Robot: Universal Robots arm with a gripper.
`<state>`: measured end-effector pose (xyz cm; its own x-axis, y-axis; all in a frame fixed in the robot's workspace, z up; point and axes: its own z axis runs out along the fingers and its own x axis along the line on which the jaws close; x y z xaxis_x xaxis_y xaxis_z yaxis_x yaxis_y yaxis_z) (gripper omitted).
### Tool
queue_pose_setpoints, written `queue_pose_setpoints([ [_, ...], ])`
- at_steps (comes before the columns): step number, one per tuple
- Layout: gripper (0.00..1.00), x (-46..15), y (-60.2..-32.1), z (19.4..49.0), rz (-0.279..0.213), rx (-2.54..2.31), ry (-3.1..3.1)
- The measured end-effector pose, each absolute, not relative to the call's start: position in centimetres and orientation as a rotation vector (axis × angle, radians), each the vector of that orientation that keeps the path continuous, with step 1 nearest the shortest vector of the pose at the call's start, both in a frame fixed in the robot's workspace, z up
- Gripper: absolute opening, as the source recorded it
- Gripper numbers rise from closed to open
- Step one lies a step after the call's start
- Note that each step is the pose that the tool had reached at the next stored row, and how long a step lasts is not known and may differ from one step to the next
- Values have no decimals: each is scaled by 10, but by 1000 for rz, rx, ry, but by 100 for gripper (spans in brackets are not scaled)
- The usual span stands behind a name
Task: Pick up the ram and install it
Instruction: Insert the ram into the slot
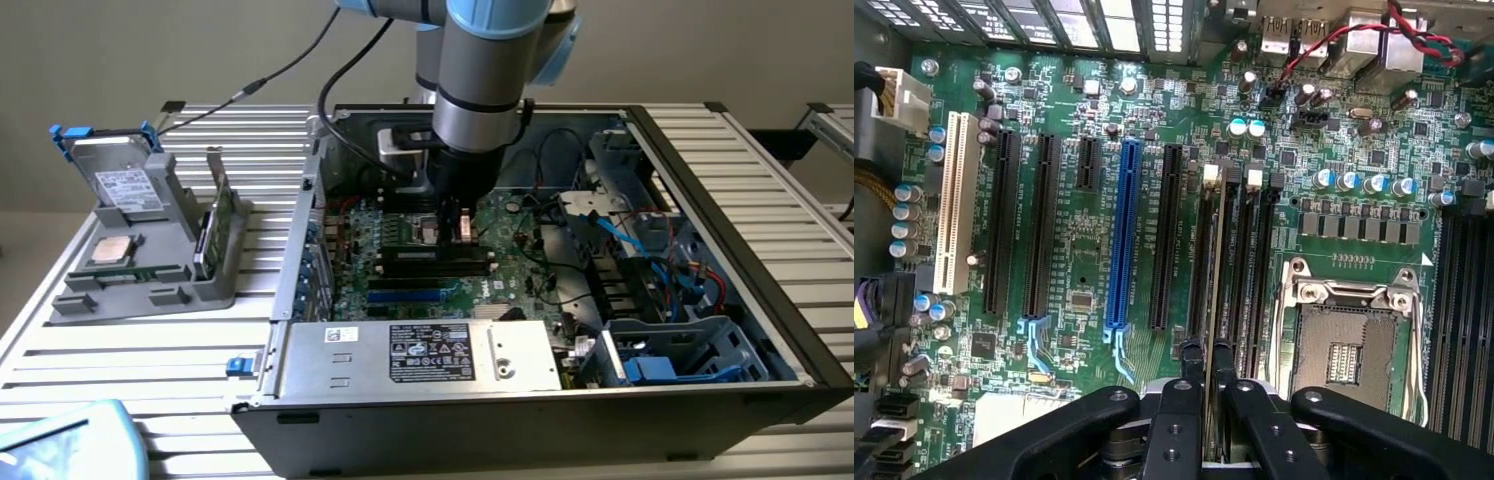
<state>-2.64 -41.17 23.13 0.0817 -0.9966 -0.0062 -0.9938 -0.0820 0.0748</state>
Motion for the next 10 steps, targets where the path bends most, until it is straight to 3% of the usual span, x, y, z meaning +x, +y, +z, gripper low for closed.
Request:
queue_pose_setpoints([
  [10,14,-26,-409,230,-61,2270,-2092],
])
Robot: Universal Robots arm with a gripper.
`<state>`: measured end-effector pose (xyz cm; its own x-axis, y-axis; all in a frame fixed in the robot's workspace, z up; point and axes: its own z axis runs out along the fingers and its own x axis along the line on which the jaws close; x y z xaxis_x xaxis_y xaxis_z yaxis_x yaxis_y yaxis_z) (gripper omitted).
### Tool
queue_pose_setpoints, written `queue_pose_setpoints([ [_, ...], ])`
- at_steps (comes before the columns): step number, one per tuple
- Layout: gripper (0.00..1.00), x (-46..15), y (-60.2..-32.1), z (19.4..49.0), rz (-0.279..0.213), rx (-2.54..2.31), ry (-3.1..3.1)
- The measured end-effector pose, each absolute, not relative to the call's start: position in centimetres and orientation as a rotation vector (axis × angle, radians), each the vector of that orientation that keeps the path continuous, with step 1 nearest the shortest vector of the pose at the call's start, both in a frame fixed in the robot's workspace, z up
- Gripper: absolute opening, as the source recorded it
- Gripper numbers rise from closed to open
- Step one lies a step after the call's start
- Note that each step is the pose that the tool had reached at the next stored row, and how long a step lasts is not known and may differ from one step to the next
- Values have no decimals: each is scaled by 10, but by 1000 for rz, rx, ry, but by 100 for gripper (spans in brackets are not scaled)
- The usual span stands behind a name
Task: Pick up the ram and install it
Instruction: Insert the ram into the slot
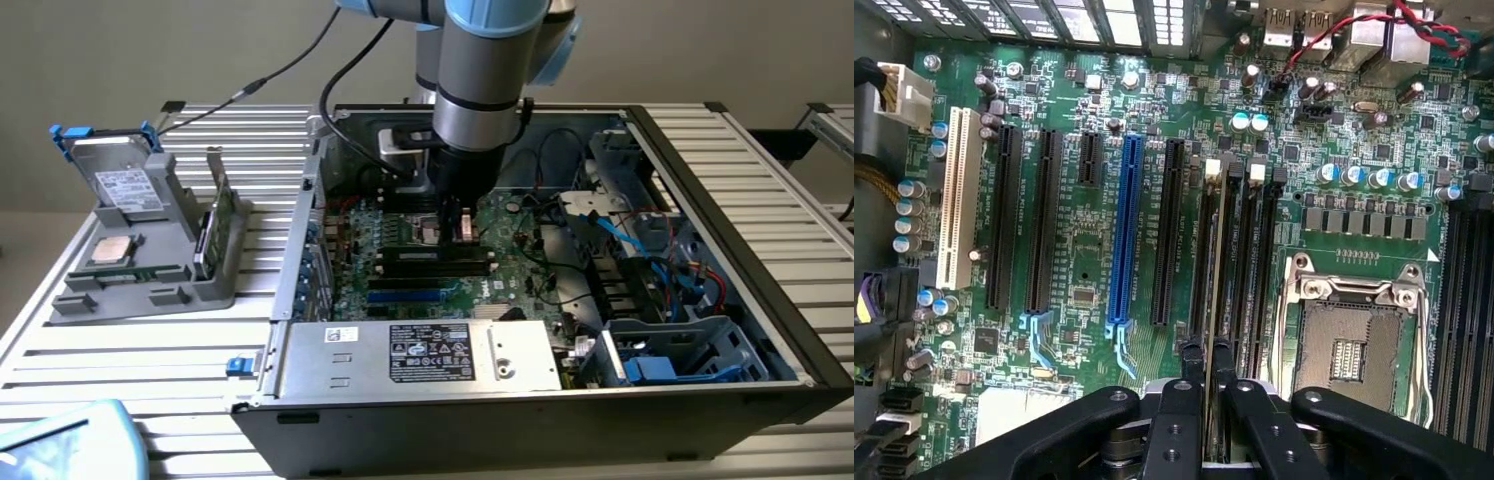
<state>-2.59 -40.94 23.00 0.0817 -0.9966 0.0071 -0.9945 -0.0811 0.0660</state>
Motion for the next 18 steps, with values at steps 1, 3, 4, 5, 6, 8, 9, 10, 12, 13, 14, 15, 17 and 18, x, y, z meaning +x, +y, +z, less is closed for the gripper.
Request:
queue_pose_setpoints([
  [1,14,-26,-409,230,-58,2269,-2091],
  [3,14,-26,-409,228,-52,2266,-2088],
  [4,14,-26,-409,228,-49,2264,-2087],
  [5,14,-26,-409,227,-47,2263,-2086],
  [6,14,-26,-409,227,-46,2262,-2086],
  [8,14,-26,-409,227,-46,2262,-2086],
  [9,14,-25,-409,226,-45,2262,-2086],
  [10,14,-25,-409,226,-45,2262,-2086],
  [12,14,-24,-408,226,-43,2261,-2085],
  [13,14,-24,-408,226,-42,2260,-2084],
  [14,14,-24,-408,226,-42,2260,-2084],
  [15,14,-24,-408,225,-41,2260,-2084],
  [17,14,-24,-408,225,-39,2259,-2083],
  [18,14,-24,-408,225,-37,2258,-2082],
])
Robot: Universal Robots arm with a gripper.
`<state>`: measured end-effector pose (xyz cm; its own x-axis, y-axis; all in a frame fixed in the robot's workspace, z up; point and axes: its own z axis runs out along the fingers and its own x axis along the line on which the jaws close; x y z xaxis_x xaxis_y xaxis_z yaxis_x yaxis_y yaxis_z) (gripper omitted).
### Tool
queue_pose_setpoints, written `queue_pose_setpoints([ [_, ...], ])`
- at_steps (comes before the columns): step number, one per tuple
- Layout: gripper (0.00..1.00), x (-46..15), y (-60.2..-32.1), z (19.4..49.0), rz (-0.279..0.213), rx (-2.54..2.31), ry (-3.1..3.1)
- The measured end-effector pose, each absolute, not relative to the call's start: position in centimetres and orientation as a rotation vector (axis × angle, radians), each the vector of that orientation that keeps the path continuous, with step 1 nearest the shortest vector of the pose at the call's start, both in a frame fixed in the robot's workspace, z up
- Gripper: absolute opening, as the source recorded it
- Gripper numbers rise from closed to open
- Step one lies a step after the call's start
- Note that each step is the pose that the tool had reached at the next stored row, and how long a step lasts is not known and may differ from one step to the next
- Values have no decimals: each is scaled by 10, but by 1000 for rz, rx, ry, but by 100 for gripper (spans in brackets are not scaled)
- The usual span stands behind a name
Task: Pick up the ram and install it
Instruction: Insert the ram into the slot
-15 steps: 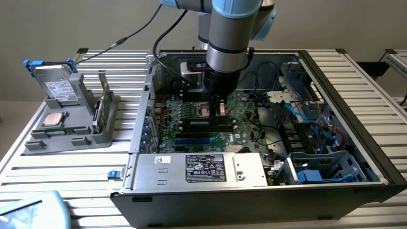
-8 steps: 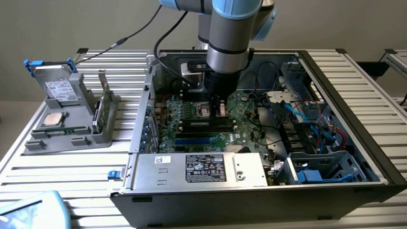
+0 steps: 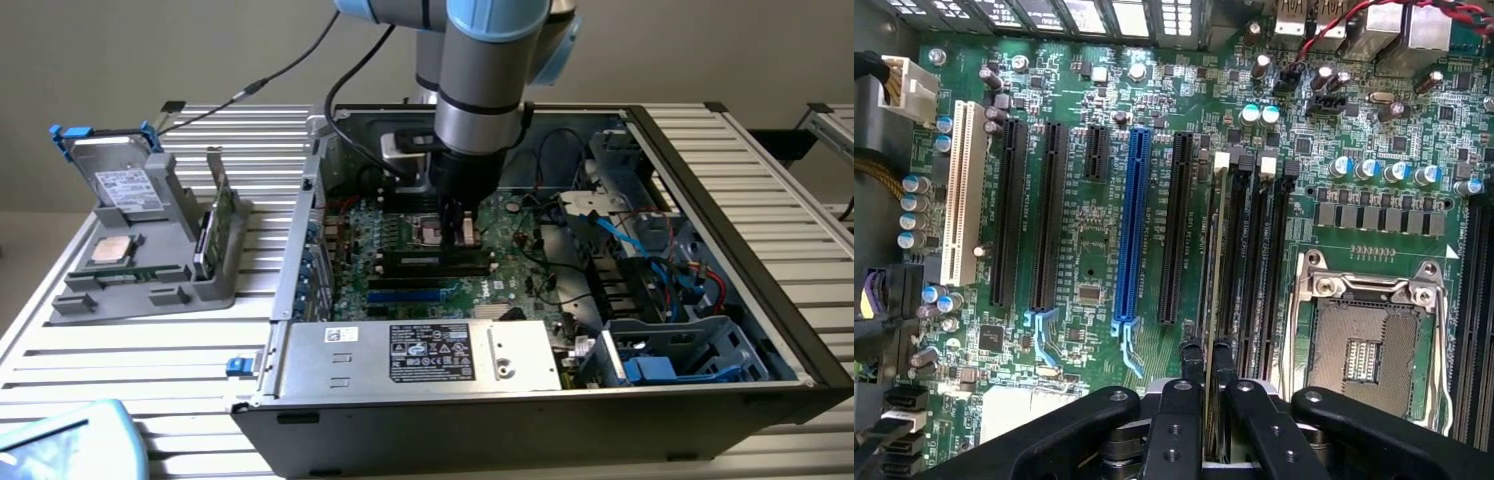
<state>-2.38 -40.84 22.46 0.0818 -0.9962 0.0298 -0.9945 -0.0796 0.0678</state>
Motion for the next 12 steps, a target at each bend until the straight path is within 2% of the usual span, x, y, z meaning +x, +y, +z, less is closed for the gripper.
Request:
queue_pose_setpoints([
  [12,14,-24,-408,221,-31,2254,-2080],
])
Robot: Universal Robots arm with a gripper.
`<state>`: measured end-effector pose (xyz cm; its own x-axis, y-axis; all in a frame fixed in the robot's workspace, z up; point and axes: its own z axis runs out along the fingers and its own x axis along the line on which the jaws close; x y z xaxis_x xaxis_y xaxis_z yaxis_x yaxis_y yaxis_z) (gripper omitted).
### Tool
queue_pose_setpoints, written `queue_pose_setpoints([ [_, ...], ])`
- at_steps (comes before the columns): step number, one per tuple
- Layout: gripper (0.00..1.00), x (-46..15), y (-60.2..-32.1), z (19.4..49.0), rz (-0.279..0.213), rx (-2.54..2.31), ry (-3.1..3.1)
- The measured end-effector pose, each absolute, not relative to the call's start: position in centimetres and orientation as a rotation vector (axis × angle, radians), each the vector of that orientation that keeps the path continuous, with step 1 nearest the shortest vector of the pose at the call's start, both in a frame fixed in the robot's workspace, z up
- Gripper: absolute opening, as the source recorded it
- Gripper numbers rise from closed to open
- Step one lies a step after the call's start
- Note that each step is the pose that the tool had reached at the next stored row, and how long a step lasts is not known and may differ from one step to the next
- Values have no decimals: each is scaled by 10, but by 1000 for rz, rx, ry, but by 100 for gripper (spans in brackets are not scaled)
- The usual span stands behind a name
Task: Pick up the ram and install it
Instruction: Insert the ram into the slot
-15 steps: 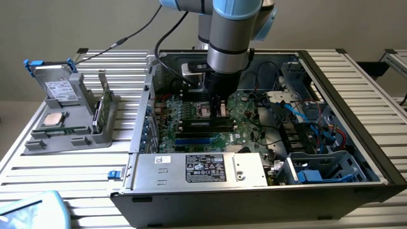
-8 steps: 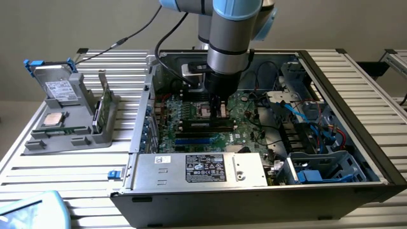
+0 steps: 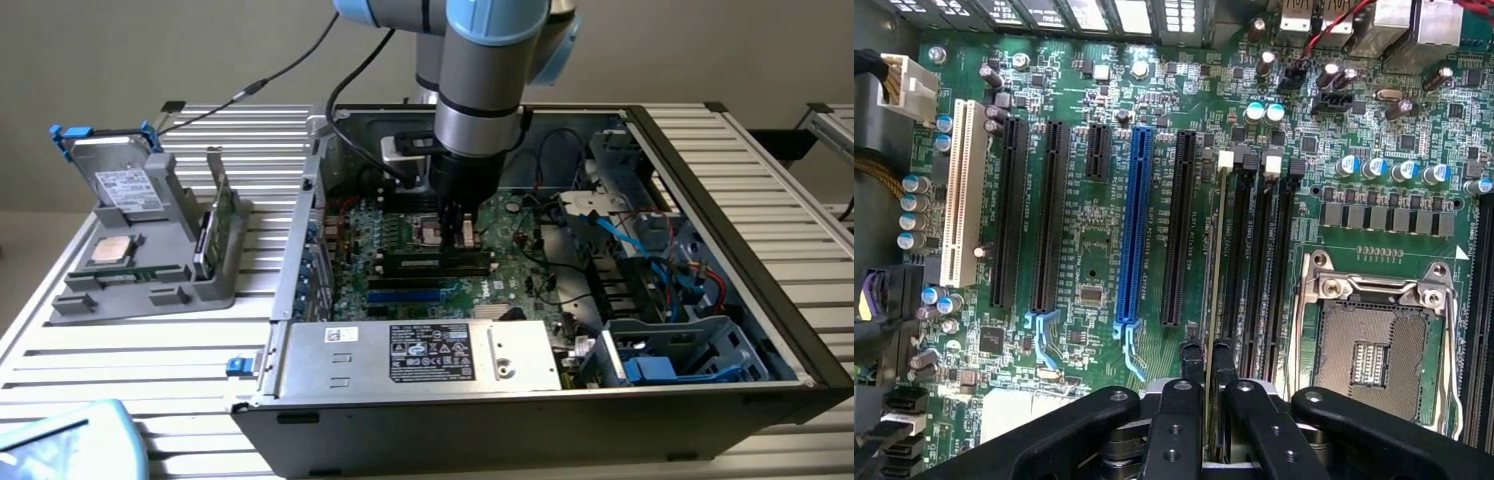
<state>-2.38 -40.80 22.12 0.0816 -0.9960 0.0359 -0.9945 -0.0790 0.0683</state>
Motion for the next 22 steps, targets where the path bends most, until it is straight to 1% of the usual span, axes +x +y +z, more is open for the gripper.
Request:
queue_pose_setpoints([
  [22,14,-24,-407,220,-34,2236,-2097],
])
